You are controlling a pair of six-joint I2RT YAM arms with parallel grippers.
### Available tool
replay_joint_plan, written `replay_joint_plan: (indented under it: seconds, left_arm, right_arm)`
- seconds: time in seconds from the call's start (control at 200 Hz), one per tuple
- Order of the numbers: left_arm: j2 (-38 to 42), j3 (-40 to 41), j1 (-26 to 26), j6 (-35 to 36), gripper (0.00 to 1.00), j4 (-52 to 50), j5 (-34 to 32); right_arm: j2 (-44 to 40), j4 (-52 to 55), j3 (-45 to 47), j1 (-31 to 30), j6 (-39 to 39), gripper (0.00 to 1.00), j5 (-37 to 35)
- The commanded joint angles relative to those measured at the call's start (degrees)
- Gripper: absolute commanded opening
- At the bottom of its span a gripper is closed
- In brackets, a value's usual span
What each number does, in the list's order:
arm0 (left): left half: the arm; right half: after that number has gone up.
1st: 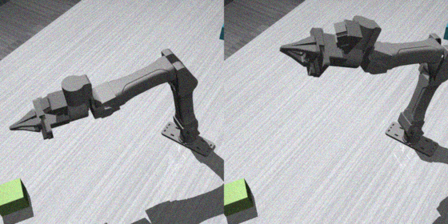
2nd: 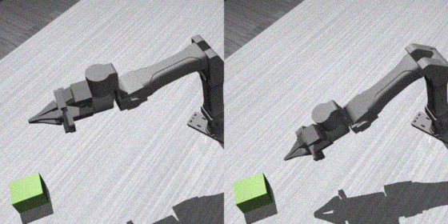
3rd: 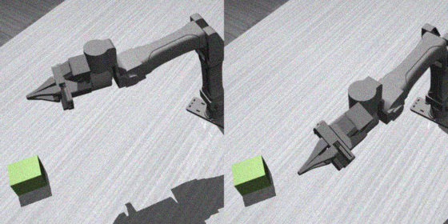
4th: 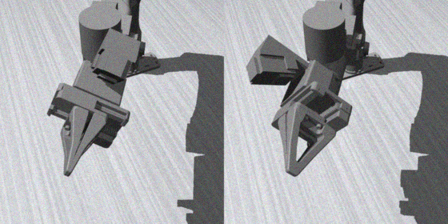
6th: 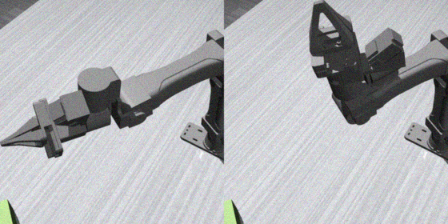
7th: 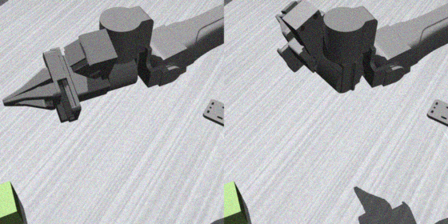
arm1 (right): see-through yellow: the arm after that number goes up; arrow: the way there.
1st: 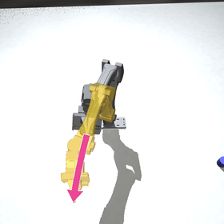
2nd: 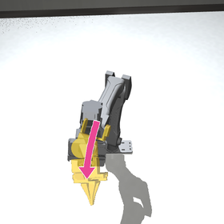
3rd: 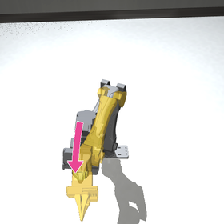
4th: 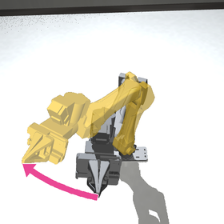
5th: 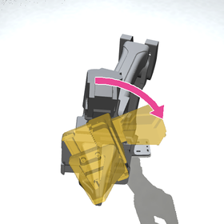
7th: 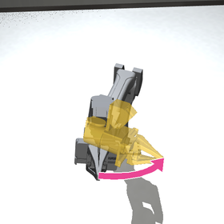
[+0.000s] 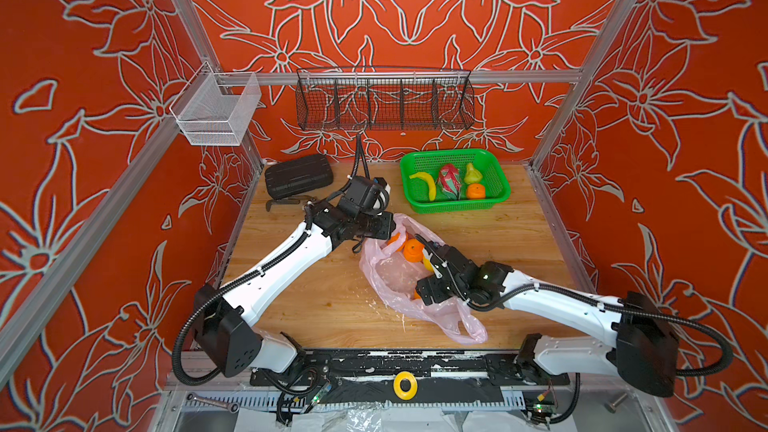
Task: Untie the knot of the plastic bag and take out the fruit
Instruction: Rotate the plastic bag at the center of the table, then pick up the fruit from the plastic bag.
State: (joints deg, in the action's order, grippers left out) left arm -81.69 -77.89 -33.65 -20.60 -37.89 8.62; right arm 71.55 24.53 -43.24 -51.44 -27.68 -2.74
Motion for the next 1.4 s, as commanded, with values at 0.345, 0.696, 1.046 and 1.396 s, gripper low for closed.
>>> replay_joint_plan:
  seconds: [0.345, 0.696, 1.046, 1.396]
  left_arm:
    - [0.87, 0.77, -0.31, -0.04, 0.50, 0.18, -1.68]
    - [1.34, 1.75, -0.33, 0.00, 0.37, -0.52, -3.48]
    - [0.61, 3.00, -0.28, 0.19, 0.32, -0.26, -4.10]
    - [-0.08, 3.27, -0.32, 0.26, 0.32, 0.18, -4.12]
  right_arm:
    - [-0.14, -5.55, -3.84, 0.28, -1.52, 0.98, -17.50]
    - [9.37, -8.37, -6.59, 3.42, 3.50, 0.98, -21.47]
    - [17.39, -16.41, -4.68, 8.26, 9.72, 0.97, -16.73]
    - [23.68, -19.83, -4.33, 9.97, 8.81, 0.77, -13.52]
